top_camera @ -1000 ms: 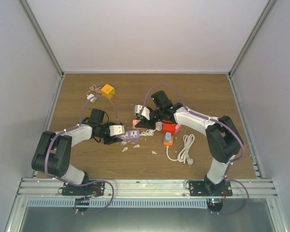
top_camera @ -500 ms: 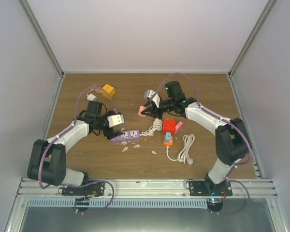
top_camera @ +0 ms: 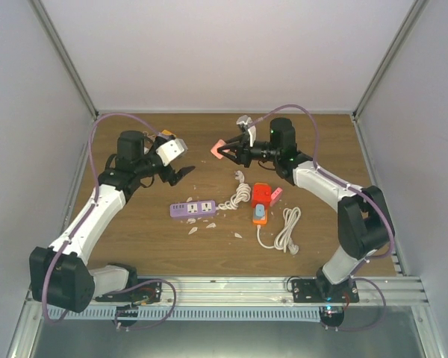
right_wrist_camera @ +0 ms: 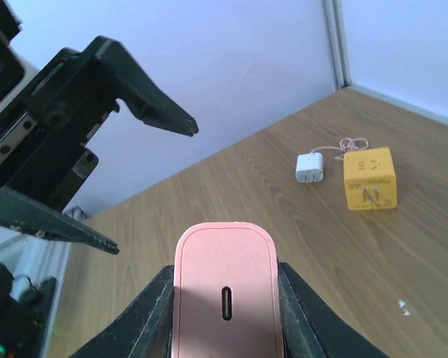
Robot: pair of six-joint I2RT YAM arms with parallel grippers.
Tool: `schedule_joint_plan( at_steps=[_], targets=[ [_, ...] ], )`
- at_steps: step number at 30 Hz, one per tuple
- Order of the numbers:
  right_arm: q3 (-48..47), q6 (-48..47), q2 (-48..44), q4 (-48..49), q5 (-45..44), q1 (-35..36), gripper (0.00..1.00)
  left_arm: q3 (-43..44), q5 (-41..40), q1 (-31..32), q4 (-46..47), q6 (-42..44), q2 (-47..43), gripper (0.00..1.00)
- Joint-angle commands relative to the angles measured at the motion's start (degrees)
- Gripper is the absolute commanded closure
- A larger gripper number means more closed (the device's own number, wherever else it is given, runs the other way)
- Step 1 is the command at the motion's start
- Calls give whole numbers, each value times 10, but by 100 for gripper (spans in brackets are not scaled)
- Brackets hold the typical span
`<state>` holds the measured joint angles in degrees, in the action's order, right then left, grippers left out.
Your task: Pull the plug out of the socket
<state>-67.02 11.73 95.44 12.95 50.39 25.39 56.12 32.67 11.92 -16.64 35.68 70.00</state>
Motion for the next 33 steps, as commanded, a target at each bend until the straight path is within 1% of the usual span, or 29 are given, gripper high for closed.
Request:
schedule_joint_plan(
  at_steps=[1, 6, 10, 13, 17, 24, 30, 33],
  targets=[
    [32, 178, -2, 135, -29, 0, 91, 13, -23, 22, 51, -41, 3, 6],
    [41, 248, 16, 162, -65, 3, 91, 27, -75, 64, 73, -47, 25, 7],
    [60, 305, 27, 197, -72, 7, 90, 52, -110, 96, 76, -47, 44, 9],
    [63, 313, 29, 200, -74, 14, 90, 81, -124, 113, 63, -51, 70, 11],
    [64, 315, 29, 201, -76, 22, 90, 99, -142, 140, 56, -49, 93, 15],
    [76, 320, 26, 210, -81, 30, 90, 110, -171, 174, 51, -38, 119, 26],
    [79, 329, 24, 214, -77, 34, 90, 110, -186, 182, 58, -35, 124, 46],
    [80, 340, 27, 218, -75, 36, 89, 108, -195, 184, 64, -37, 125, 54]
  ],
)
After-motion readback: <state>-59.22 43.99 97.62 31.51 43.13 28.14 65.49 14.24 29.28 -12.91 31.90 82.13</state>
